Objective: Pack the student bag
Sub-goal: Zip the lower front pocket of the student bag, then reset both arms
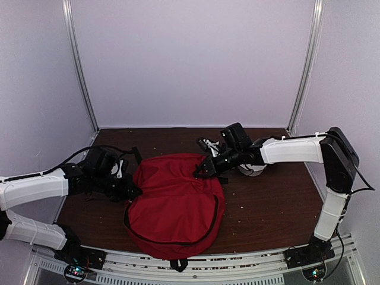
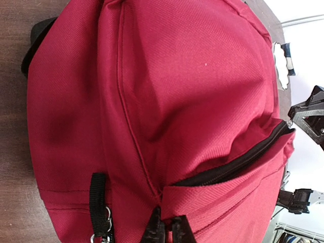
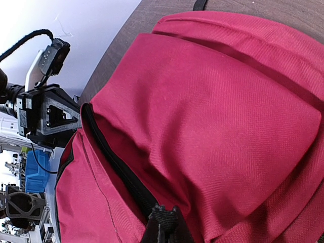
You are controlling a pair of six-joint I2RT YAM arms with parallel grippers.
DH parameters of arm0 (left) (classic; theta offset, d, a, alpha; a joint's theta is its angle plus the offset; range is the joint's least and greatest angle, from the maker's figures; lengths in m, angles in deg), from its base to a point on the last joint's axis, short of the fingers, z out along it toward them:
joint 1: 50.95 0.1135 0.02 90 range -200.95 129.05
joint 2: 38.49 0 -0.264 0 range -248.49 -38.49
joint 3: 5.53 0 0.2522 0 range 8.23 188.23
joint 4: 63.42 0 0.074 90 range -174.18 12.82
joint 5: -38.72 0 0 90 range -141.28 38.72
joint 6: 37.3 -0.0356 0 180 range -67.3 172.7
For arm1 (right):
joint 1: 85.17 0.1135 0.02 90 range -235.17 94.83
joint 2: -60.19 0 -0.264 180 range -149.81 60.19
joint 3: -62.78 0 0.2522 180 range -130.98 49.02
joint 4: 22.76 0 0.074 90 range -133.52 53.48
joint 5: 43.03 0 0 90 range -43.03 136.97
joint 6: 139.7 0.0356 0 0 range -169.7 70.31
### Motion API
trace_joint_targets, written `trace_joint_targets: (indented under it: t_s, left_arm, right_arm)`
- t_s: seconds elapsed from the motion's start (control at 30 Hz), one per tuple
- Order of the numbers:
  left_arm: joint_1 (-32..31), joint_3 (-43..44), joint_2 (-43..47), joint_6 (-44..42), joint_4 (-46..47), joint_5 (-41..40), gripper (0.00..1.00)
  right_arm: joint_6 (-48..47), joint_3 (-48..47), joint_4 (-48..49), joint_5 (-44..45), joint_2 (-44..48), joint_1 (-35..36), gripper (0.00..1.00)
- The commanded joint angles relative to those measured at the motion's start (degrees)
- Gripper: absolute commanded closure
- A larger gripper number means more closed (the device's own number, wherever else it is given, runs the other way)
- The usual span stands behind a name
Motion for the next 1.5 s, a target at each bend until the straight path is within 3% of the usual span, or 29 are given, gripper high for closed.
trace_joint_targets:
  t_s: [0.0,0.33,0.5,0.6,0.73,0.87,1.03,1.13,1.2,1.23,1.27,1.3,1.47]
  left_arm:
    - [0.06,1.32,-0.69,-1.58,-3.52,-1.92,1.0]
    - [0.05,2.55,-1.28,-3.8,-2.56,-1.64,1.0]
    - [0.08,8.01,-0.65,-10.46,-5.65,-2.55,0.83]
    - [0.1,14.1,-1.24,-16.94,-11.69,-4.41,0.69]
    - [0.68,23.84,-2.92,-26.28,-22.63,-11.15,0.57]
    - [3.44,33.57,-4.09,-34.1,-29.97,-16.03,0.5]
    - [5.4,42.0,-4.68,-42.95,-32.13,-25.29,0.42]
    - [5.53,43.65,-3.76,-49.34,-29.09,-30.0,0.37]
    - [5.51,40.04,-1.48,-52.98,-22.32,-32.96,0.32]
    - [5.5,36.87,0.09,-54.96,-18.08,-33.73,0.29]
    - [5.62,33.25,1.74,-57.28,-12.78,-34.2,0.26]
    - [5.52,29.25,3.4,-58.59,-7.52,-34.76,0.23]
    - [5.75,16.7,7.52,-58.39,7.86,-38.22,0.08]
  right_arm:
    - [-1.31,1.23,-0.3,1.74,2.64,-1.42,1.0]
    - [-1.33,2.03,1.09,-1.02,3.21,-1.51,1.0]
    - [-2.82,-0.8,0.41,-2.94,4.84,-2.02,0.84]
    - [-5.75,-2.91,-3.4,-1.37,6.72,-3.2,0.74]
    - [-10.82,-4.4,-9.65,4.81,11.37,-6.6,0.65]
    - [-15.39,-6.18,-15.03,7.79,16.62,-11.74,0.63]
    - [-18.49,-6.67,-18.55,10.0,25.39,-20.67,0.6]
    - [-21.4,-4.96,-19.0,12.93,30.6,-24.42,0.54]
    - [-22.99,-1.19,-17.12,14.94,34.27,-26.12,0.47]
    - [-23.26,1.71,-14.85,15.08,36.54,-26.92,0.39]
    - [-23.53,5.6,-10.39,15.54,38.79,-27.41,0.1]
    - [-23.61,9.2,-6.74,17.01,41.13,-27.7,0.01]
    - [-17.61,22.51,5.12,26.37,50.3,-31.26,0.0]
